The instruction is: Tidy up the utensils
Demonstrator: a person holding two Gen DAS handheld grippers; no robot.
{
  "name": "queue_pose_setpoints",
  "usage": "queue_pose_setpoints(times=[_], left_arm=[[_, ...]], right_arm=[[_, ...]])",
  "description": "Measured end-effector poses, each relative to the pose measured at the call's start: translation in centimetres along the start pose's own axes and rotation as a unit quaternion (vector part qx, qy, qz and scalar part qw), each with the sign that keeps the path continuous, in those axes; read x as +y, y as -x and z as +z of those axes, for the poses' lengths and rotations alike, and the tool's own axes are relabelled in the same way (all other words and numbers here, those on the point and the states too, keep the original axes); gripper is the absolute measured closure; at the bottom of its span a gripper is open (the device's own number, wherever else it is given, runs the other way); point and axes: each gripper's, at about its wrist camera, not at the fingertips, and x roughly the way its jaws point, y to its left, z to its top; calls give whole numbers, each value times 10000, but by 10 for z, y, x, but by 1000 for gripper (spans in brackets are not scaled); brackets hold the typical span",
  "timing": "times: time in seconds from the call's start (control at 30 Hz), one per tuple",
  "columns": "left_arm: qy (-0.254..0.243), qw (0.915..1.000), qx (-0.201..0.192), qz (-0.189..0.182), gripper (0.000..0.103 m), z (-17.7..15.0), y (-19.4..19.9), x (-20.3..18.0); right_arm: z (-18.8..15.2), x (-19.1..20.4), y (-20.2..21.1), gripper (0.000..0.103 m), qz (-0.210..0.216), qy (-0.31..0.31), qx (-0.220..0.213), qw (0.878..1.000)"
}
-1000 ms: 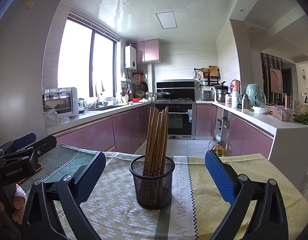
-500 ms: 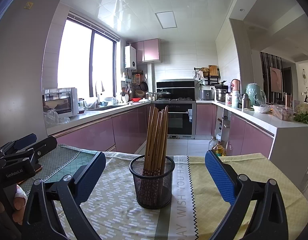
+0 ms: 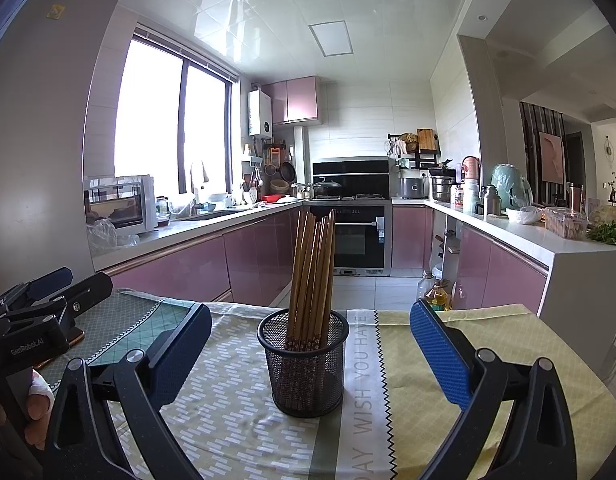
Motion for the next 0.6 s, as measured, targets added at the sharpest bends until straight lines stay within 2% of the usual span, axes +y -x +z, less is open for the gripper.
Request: queue_pose_setpoints(times=[0.27, 0.4, 0.5, 0.6], left_arm=[[-118, 9999, -24, 21, 6, -5, 0, -3], [-102, 9999, 123, -5, 6, -6, -6, -2], [-55, 9996, 277, 40, 6, -8, -11, 3], [-120, 9983, 557, 83, 6, -12, -23, 8]], right_arm=[[-3, 0, -1, 7, 10, 1, 43, 10000], [-4, -2, -4, 7, 16, 10, 113, 9999], [-7, -13, -11, 7, 33, -38, 358, 9993], [-15, -36, -30, 7, -232, -14, 942, 9953]])
